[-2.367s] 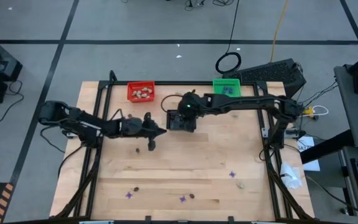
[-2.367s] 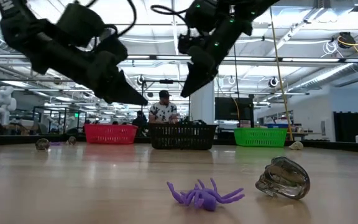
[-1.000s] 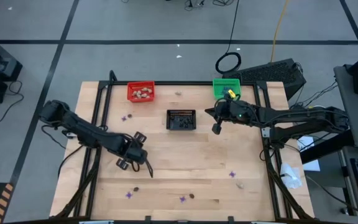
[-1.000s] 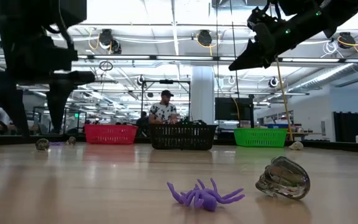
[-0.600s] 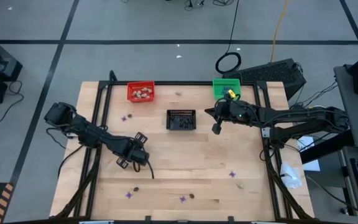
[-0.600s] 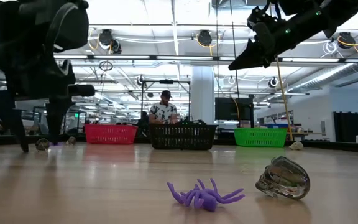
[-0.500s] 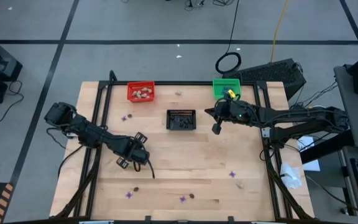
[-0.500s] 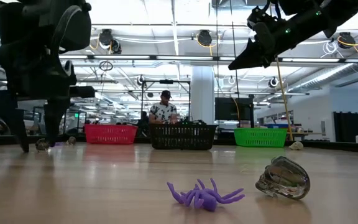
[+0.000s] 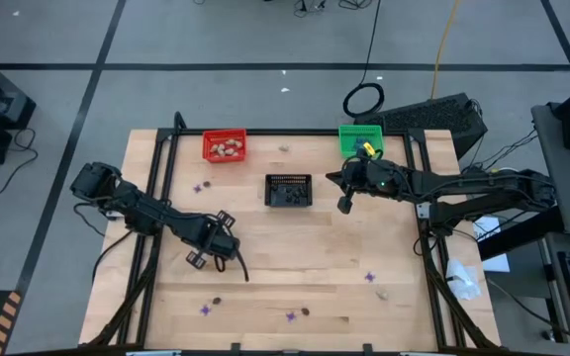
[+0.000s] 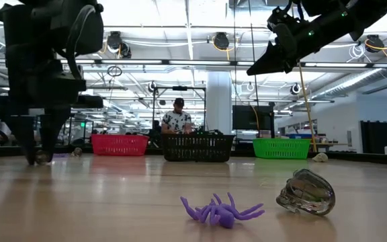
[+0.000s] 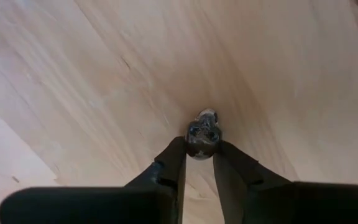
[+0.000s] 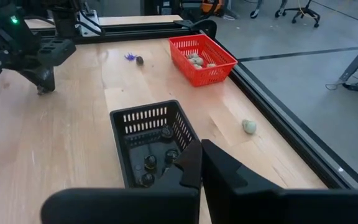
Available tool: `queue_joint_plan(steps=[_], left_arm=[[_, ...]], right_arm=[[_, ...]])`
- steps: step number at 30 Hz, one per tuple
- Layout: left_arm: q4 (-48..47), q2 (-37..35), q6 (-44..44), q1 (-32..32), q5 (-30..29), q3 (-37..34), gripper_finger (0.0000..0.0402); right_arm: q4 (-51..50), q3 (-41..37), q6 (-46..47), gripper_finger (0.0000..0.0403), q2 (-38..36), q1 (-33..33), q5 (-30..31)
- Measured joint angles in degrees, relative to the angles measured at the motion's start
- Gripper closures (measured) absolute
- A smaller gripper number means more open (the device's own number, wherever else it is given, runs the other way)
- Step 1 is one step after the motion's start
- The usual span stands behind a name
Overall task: Sort Halloween decoration
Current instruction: Put the black skull toy into the black bin
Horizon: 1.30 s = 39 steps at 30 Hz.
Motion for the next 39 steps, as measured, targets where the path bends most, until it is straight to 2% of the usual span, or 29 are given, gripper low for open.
queue_joint_plan(steps=[6, 10, 19, 26, 31, 39], left_arm=[[0.96, 0.00, -3.04, 0.34, 1.33, 0.00, 0.0340], [1.66, 0.02, -8.68, 0.79, 2.17, 0.00, 0.0335], [3.41, 0.11, -15.52, 1.95, 5.95, 0.07, 0.0274], [5.01, 0.09, -15.28, 3.12, 8.34, 0.00, 0.0238], [6.03, 0.11, -13.59, 3.08, 8.75, -0.02, 0.0250], [7.33, 0.04, -12.03, 3.03, 8.87, -0.48, 0.0302]], right_arm=[[0.00, 0.00, 0.01, 0.0403, 0.00, 0.00, 0.00], [0.00, 0.00, 0.01, 0.0403, 0.00, 0.00, -0.02], [-0.02, 0.02, 0.01, 0.0403, 0.00, 0.00, -0.04], [-0.03, 0.04, 0.01, 0.0403, 0.00, 0.00, -0.04], [-0.05, 0.04, 0.01, 0.0403, 0.00, 0.02, -0.07], [-0.07, 0.04, 0.01, 0.0403, 0.00, 0.02, -0.09]])
